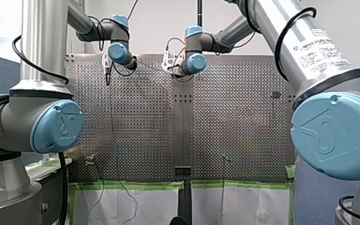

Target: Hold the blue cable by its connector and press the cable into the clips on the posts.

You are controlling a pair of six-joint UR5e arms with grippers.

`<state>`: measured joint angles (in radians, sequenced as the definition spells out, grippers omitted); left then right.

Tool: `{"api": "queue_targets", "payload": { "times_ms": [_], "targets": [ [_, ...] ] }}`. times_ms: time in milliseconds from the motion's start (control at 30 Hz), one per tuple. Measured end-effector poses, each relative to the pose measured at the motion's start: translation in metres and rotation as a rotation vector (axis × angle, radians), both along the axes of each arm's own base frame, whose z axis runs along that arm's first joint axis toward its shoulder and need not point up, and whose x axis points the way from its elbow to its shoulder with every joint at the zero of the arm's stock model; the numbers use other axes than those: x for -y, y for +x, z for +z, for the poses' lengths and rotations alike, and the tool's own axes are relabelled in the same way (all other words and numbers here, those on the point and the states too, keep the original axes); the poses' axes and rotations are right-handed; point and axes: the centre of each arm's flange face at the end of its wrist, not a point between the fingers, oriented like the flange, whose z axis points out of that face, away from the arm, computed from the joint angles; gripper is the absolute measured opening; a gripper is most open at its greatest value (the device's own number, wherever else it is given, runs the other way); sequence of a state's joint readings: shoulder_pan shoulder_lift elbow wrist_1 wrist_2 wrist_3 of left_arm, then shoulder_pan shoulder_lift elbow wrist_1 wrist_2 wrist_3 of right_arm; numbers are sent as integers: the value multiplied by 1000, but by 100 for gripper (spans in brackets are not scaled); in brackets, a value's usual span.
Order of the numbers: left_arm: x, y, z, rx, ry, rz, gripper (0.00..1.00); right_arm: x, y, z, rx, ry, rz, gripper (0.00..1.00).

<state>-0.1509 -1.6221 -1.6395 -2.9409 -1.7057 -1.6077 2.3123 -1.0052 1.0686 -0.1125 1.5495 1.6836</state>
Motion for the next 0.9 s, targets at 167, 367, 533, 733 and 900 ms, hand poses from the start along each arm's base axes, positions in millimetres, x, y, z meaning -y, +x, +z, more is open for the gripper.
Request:
{"api": "queue_targets", "payload": {
  "times_ms": [167,367,533,733,900],
  "targets": [
    [-3,-5,9,18,-13,24,0,0,0,0,-1,0,0,0],
    [-3,-8,13,32,-6,64,0,-1,0,0,-3,-1,2,0],
    [-5,-10,12,28,0,101,0,-2,1,-2,-7,1,3,0],
    [-5,-14,5,10,3,143,0,-3,0,-9,-19,9,1,0],
    [1,-15,-11,-13,10,141,0,-5,-4,-24,-39,30,-3,0]
  ]
}}
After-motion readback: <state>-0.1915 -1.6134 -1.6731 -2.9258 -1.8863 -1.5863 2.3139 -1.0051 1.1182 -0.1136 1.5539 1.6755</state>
